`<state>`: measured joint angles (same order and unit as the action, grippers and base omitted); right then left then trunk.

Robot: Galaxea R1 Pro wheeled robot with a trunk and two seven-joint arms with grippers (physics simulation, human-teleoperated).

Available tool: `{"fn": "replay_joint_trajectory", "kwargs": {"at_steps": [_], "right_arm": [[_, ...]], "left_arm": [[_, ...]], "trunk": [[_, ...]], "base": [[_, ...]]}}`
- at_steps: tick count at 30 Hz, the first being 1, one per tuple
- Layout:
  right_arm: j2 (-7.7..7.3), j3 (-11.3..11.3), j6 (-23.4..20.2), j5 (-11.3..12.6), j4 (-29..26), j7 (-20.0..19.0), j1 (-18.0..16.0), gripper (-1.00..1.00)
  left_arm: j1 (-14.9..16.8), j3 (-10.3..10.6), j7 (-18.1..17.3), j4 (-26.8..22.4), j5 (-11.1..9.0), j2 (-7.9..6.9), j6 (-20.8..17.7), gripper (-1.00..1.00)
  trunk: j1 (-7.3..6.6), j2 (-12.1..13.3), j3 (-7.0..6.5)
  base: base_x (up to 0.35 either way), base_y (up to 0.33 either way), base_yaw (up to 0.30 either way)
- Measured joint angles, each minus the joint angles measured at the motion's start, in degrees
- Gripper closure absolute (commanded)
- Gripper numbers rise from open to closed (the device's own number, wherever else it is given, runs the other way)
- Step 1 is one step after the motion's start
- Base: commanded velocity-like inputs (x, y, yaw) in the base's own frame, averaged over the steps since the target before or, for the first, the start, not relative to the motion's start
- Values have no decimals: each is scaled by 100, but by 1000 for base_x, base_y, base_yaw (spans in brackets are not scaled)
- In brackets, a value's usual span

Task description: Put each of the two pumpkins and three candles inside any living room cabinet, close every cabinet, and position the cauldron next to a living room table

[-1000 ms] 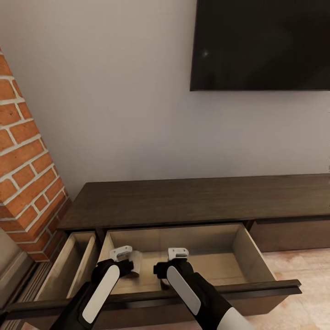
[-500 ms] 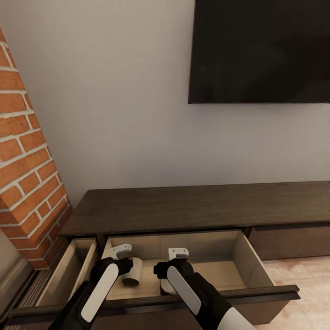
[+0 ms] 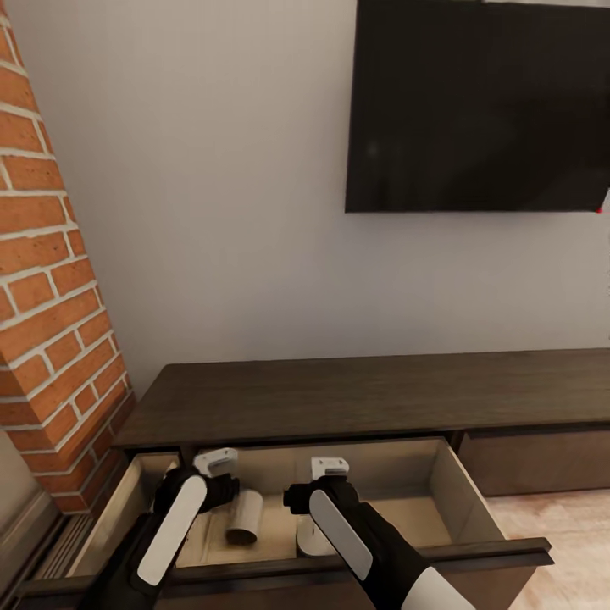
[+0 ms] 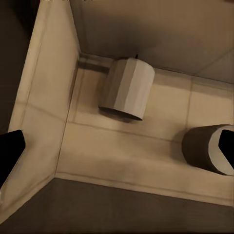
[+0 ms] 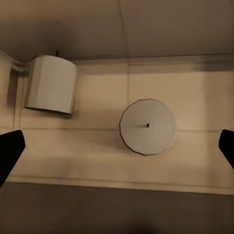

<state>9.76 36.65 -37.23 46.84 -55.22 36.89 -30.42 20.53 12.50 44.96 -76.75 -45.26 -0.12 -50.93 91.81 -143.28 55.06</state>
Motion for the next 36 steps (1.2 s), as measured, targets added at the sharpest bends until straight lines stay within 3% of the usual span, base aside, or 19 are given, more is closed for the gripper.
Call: {"fn": "replay_joint_trajectory", "kwargs": {"at_steps": [2, 6, 12, 15, 36], "right_arm": [[-1, -6, -16, 10, -44, 38, 0, -100], [4, -49, -225, 26, -86, 375, -1, -100], [-1, -407, -606, 61, -406, 636, -3, -100], [-2, -483, -746, 67, -538, 651, -1, -100], [12, -524, -780, 78, -584, 612, -3, -100]], "left_arm": [[0, -136, -5, -17, -6, 3, -221, -100], [2, -193, -4, -28, -7, 37, -395, -100], [46, -198, 18, -145, -16, 52, -527, -100], [51, -197, 22, -151, -28, 60, -536, -100], [52, -172, 23, -150, -33, 74, -540, -100]], "trunk": [[-5, 3, -44], [-34, 46, -129], [-166, 287, -237], [-230, 407, -291], [-693, 1249, -668]], "base": [[0, 0, 0], [0, 0, 0], [-4, 0, 0], [-145, 0, 0], [-24, 0, 0]]}}
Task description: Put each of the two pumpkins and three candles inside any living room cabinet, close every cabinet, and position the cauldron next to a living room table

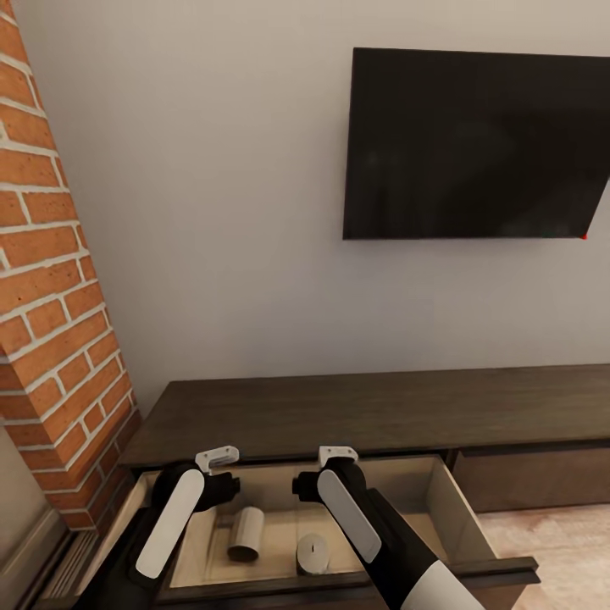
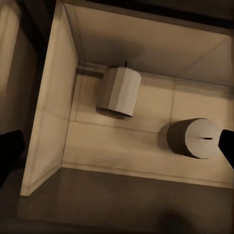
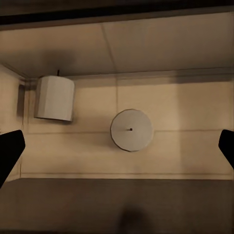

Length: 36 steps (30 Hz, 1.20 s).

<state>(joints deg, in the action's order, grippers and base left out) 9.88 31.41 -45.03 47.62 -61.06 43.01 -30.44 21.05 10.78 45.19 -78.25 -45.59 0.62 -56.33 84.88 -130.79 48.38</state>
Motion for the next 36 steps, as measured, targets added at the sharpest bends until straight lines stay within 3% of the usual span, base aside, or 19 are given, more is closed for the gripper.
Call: {"fn": "replay_joint_trajectory", "kwargs": {"at_steps": [26, 36], "right_arm": [[3, -6, 3, 11, -7, -1, 2, -100], [-9, -5, -4, 466, -6, 0, 1, -100]], "left_arm": [[-3, -16, 9, -9, 10, 0, 0, -100], [-3, -12, 9, -15, 8, 1, 1, -100]], "trunk": [[-571, 1043, -467], [-791, 1444, -646]], "base": [[-65, 0, -26], [-2, 0, -259]]}}
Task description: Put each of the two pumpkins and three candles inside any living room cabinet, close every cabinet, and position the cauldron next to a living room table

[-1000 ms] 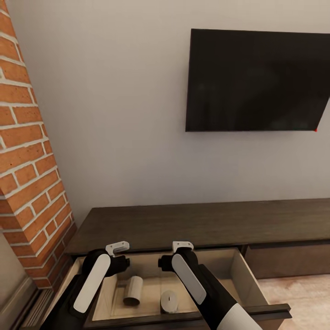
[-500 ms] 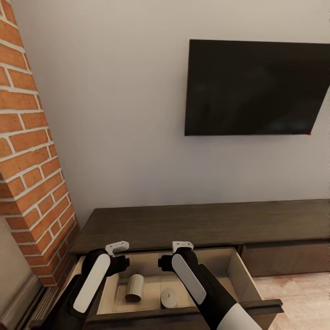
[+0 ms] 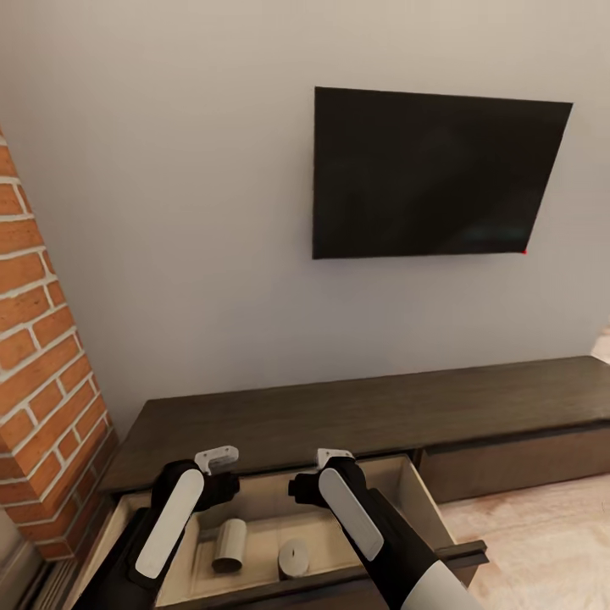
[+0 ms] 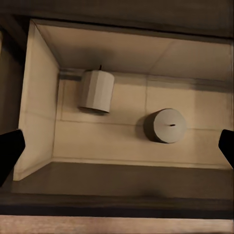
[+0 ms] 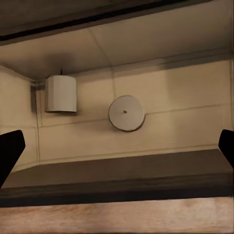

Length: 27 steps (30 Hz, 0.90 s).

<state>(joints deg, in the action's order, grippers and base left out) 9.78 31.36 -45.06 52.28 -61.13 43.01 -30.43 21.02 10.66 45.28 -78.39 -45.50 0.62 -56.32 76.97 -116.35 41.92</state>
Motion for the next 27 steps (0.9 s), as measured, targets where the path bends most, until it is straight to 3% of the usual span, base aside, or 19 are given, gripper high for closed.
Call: {"fn": "replay_joint_trajectory", "kwargs": {"at_steps": [22, 27], "right_arm": [[0, 11, 11, 35, 1, 35, -1, -100], [-2, 3, 8, 35, 0, 18, 0, -100]], "left_arm": [[-5, 9, 0, -13, -2, -1, -1, -100], [-4, 13, 0, -9, -2, 0, 0, -100]], "trunk": [[-483, 882, -395], [-593, 1083, -485]], "base": [[0, 0, -32], [0, 0, -185]]}}
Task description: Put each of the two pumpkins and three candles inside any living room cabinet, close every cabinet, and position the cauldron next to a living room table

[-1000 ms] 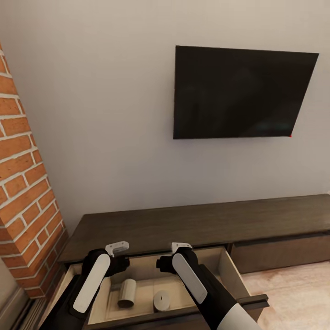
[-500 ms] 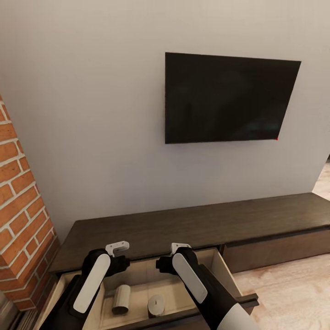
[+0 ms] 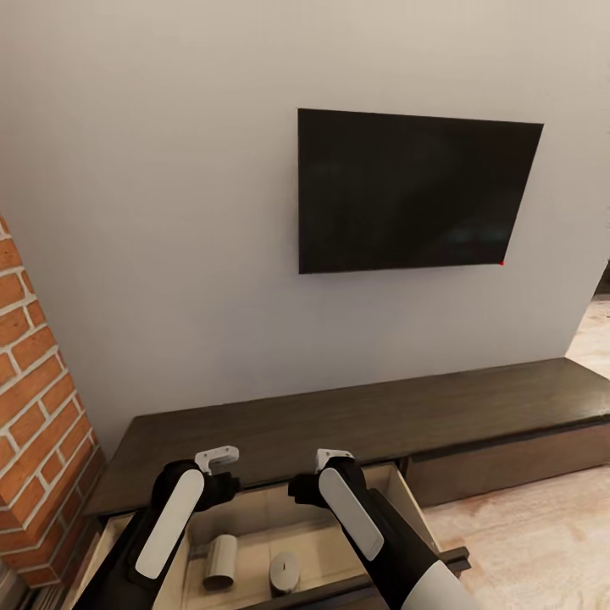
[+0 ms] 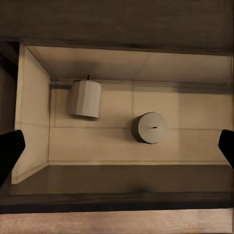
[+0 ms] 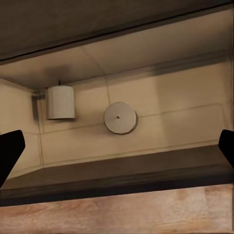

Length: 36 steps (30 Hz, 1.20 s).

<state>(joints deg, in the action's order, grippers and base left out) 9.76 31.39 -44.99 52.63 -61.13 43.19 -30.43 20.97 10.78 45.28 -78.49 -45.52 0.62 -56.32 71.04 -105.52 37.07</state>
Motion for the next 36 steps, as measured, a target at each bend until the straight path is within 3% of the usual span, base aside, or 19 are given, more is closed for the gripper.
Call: {"fn": "replay_joint_trajectory", "kwargs": {"at_steps": [36], "right_arm": [[1, -18, 8, 9, 7, -27, 0, -100]], "left_arm": [[0, 18, 0, -1, 5, 0, 0, -100]], "trunk": [[-791, 1444, -646]], "base": [[0, 0, -279]]}}
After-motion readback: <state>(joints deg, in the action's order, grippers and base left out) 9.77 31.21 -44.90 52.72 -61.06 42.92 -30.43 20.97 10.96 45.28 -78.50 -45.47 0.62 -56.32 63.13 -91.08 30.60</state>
